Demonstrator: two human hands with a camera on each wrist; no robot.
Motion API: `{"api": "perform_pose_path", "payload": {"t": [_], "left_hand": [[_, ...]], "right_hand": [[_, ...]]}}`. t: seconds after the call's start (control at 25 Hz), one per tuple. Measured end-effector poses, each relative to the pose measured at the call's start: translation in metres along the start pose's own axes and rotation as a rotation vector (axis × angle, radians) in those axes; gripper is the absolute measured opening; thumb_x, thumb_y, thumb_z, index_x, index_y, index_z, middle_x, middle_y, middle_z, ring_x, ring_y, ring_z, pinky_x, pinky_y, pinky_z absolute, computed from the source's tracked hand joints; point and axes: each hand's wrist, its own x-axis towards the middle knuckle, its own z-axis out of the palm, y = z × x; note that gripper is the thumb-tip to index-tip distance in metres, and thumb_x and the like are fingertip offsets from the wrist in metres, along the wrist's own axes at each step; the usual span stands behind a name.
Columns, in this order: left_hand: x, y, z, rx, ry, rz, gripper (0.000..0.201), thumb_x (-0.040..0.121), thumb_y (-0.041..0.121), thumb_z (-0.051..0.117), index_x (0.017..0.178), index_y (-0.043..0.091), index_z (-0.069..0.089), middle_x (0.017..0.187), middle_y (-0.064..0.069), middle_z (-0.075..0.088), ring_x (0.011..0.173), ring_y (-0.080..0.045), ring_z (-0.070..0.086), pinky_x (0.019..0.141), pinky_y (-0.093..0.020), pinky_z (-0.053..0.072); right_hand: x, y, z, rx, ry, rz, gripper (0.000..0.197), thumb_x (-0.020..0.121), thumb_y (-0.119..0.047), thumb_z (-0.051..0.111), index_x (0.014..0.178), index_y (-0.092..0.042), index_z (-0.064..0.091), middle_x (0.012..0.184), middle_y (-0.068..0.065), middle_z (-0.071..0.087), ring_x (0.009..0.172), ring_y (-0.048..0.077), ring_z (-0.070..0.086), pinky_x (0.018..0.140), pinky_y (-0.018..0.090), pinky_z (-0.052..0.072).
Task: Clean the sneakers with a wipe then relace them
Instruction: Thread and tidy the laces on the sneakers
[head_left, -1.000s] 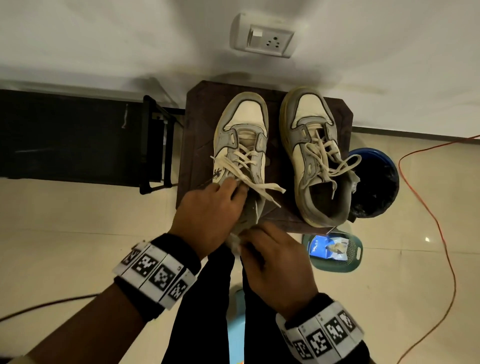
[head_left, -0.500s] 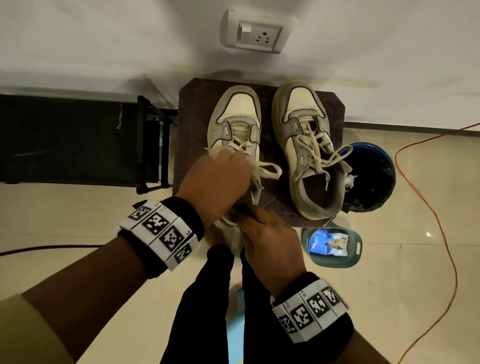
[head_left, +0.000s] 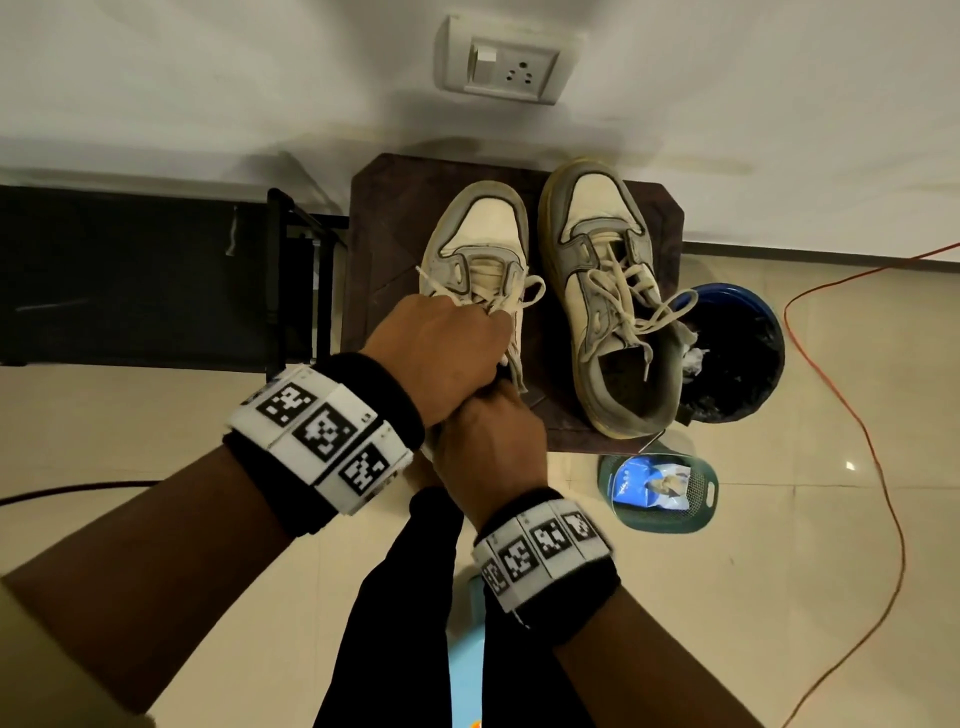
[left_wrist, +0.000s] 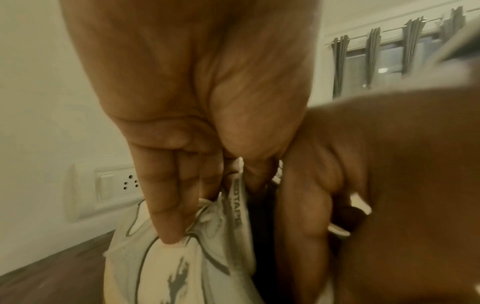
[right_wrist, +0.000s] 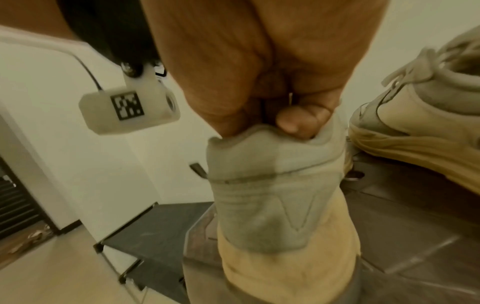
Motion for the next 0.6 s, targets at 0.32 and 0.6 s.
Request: {"api": "perform_pose_path", "payload": {"t": [0.32, 0.6], "left_hand": [[-0.003, -0.017, 0.013, -0.315, 0.040, 0.055, 0.024, 0.097, 0.039, 0.044, 0.106, 0.020, 0.054, 0.103, -0.004, 0.065, 0.090, -0.027, 0.062, 0.076, -0.040, 0.051], [-0.002, -0.013, 0.023, -0.275, 0.027, 0.097, 0.022, 0.099, 0.029, 0.042, 0.118, 0.020, 0.049, 0.115, -0.002, 0.060, 0.093, -0.028, 0.062, 0.074, -0.039, 0.051]], "right_hand": [[-0.012, 0.005, -0.013, -0.055, -0.111, 0.038, 0.014, 0.065, -0.013, 0.077, 0.069, -0.008, 0.064, 0.066, 0.008, 0.064, 0.080, 0.030, 0.060, 0.048, 0.035, 0.048], [-0.027, 0.004, -0.007, -0.186, -0.275, 0.072, 0.022, 0.057, -0.027, 0.067, 0.053, -0.016, 0.048, 0.060, 0.002, 0.058, 0.072, 0.027, 0.055, 0.069, 0.034, 0.040]]}}
